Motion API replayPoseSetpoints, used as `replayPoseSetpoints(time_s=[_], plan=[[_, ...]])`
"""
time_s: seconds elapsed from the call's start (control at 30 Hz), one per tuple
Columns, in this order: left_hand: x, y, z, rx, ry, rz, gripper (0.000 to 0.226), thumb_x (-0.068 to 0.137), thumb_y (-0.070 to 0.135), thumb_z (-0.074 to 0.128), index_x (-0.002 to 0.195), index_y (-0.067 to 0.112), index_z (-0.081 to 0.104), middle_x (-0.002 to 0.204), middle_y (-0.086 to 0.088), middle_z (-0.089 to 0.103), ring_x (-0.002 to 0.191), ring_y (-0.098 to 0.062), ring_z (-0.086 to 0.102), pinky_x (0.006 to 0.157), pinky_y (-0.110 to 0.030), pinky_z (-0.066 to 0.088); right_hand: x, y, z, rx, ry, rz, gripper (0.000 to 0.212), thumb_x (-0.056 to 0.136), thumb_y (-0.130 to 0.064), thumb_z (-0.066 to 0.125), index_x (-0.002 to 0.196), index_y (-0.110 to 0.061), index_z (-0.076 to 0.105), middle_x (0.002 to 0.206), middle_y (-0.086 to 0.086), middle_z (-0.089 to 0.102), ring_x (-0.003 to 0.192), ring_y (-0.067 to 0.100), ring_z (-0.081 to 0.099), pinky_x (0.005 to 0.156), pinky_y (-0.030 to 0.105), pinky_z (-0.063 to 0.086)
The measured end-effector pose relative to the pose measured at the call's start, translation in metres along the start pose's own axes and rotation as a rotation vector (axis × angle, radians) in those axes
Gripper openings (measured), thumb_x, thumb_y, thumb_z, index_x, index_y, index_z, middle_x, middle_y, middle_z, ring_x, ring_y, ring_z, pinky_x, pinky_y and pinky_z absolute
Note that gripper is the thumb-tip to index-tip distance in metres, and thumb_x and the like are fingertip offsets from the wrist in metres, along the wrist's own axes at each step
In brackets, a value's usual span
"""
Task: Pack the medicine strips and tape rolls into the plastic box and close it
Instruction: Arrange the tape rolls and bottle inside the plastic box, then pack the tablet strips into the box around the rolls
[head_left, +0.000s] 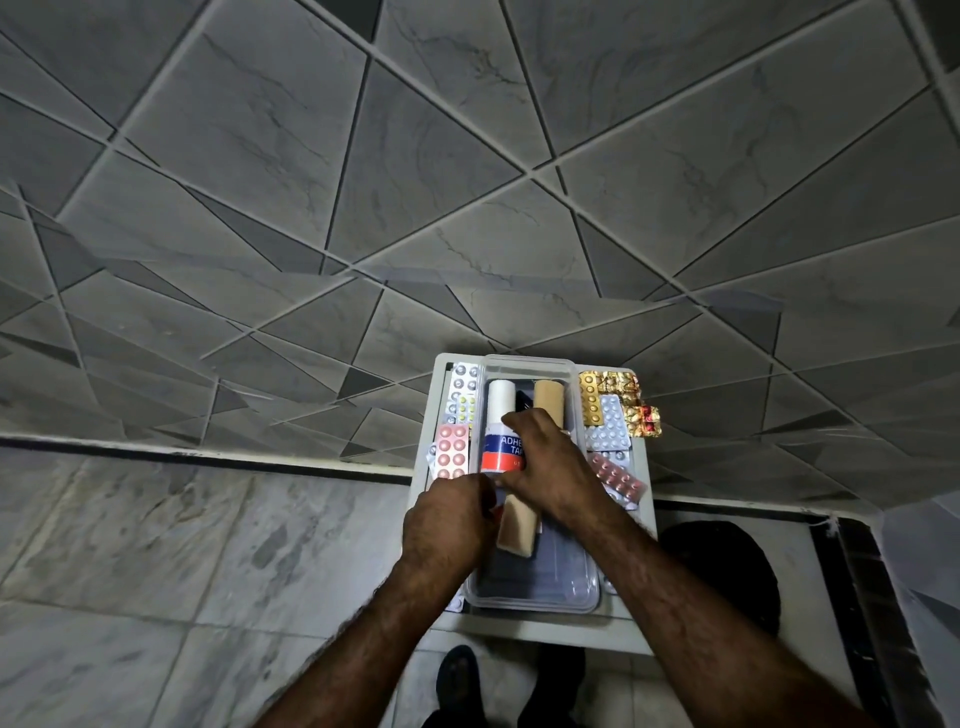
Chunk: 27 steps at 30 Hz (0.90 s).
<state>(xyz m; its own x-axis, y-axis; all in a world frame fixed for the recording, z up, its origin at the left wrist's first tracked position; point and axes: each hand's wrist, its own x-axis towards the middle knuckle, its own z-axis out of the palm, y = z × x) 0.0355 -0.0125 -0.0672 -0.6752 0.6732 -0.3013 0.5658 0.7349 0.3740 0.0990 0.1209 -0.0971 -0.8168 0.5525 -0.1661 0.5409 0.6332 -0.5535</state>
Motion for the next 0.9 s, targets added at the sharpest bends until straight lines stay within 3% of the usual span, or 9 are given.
replayPoseSetpoints(time_s=[0.13, 0.2, 0.33, 0.4, 0.47, 0.57, 0.63, 0.77, 0.9], plan=[[0.004, -0.007, 0.001, -0.059, -0.028, 0.015, 0.027, 0.085, 0.039, 0.066, 0.11, 0.029, 0.069, 0.108, 0.0, 0.073, 0.098, -0.023, 0.068, 0.073, -0.024, 0.047, -0.001, 0.002, 0.005, -0.009, -0.034, -0.011, 0.075, 0.075, -0.029, 0.078, 0.138, -0.024, 0.038, 0.143, 0.001, 0.041, 0.123, 0.024, 0.05, 0.1, 0.04, 0.047], [0.009, -0.013, 0.0, -0.217, -0.075, -0.009, 0.023, 0.081, 0.031, 0.072, 0.103, 0.026, 0.071, 0.1, 0.0, 0.076, 0.086, -0.023, 0.072, 0.076, -0.026, 0.056, -0.003, 0.003, 0.008, 0.005, -0.069, -0.005, 0.075, 0.076, -0.031, 0.078, 0.139, -0.025, 0.038, 0.143, 0.0, 0.041, 0.124, 0.023, 0.05, 0.101, 0.04, 0.048], [0.016, -0.029, -0.01, -0.763, -0.074, -0.181, 0.014, 0.078, 0.009, 0.076, 0.092, 0.011, 0.072, 0.072, -0.004, 0.072, 0.054, -0.016, 0.066, 0.047, -0.018, 0.047, -0.007, 0.006, 0.002, 0.14, -0.082, 0.02, 0.072, 0.075, -0.027, 0.079, 0.137, -0.029, 0.041, 0.14, -0.002, 0.042, 0.12, 0.018, 0.052, 0.099, 0.037, 0.05], [0.02, -0.04, -0.013, -0.917, -0.021, -0.259, 0.012, 0.079, 0.006, 0.075, 0.09, 0.01, 0.071, 0.069, -0.005, 0.071, 0.051, -0.014, 0.062, 0.045, -0.019, 0.045, -0.01, 0.008, -0.009, 0.237, -0.012, 0.059, 0.059, 0.077, -0.019, 0.076, 0.13, -0.028, 0.051, 0.133, -0.002, 0.049, 0.109, 0.013, 0.056, 0.092, 0.032, 0.052], [0.023, -0.05, -0.013, -0.972, 0.044, -0.319, 0.01, 0.08, 0.005, 0.073, 0.087, 0.012, 0.07, 0.073, -0.006, 0.071, 0.052, -0.012, 0.063, 0.049, -0.023, 0.049, -0.013, 0.014, -0.021, 0.314, 0.123, 0.12, 0.043, 0.082, -0.017, 0.072, 0.122, -0.025, 0.058, 0.124, -0.001, 0.056, 0.096, 0.013, 0.061, 0.086, 0.035, 0.055], [0.03, -0.065, -0.001, -0.942, 0.107, -0.38, 0.007, 0.08, 0.01, 0.074, 0.084, 0.015, 0.069, 0.08, -0.005, 0.076, 0.067, -0.016, 0.072, 0.072, -0.039, 0.061, -0.021, 0.035, -0.035, 0.413, 0.35, 0.224, 0.026, 0.087, -0.019, 0.067, 0.114, -0.022, 0.064, 0.108, -0.002, 0.067, 0.091, 0.014, 0.067, 0.083, 0.044, 0.058], [0.034, -0.071, 0.008, -0.83, 0.132, -0.382, 0.008, 0.078, 0.018, 0.076, 0.083, 0.018, 0.07, 0.08, 0.001, 0.077, 0.076, -0.018, 0.072, 0.081, -0.043, 0.06, -0.029, 0.05, -0.039, 0.398, 0.398, 0.312, 0.023, 0.09, -0.017, 0.063, 0.113, -0.019, 0.065, 0.107, 0.0, 0.069, 0.094, 0.017, 0.067, 0.085, 0.042, 0.058], [0.037, -0.071, 0.019, -0.569, 0.121, -0.343, 0.022, 0.079, 0.027, 0.075, 0.097, 0.014, 0.071, 0.098, -0.004, 0.075, 0.093, -0.022, 0.067, 0.081, -0.029, 0.048, -0.042, 0.08, -0.034, 0.158, 0.274, 0.401, 0.028, 0.09, -0.014, 0.061, 0.117, -0.008, 0.065, 0.116, 0.011, 0.07, 0.104, 0.026, 0.065, 0.087, 0.03, 0.049], [0.038, -0.065, 0.024, -0.455, 0.084, -0.304, 0.025, 0.076, 0.033, 0.076, 0.09, 0.016, 0.066, 0.095, -0.002, 0.072, 0.083, -0.017, 0.059, 0.072, -0.026, 0.042, -0.045, 0.096, -0.023, -0.067, 0.127, 0.424, 0.024, 0.093, -0.02, 0.052, 0.111, -0.01, 0.064, 0.109, 0.014, 0.07, 0.098, 0.03, 0.065, 0.078, 0.03, 0.046]])
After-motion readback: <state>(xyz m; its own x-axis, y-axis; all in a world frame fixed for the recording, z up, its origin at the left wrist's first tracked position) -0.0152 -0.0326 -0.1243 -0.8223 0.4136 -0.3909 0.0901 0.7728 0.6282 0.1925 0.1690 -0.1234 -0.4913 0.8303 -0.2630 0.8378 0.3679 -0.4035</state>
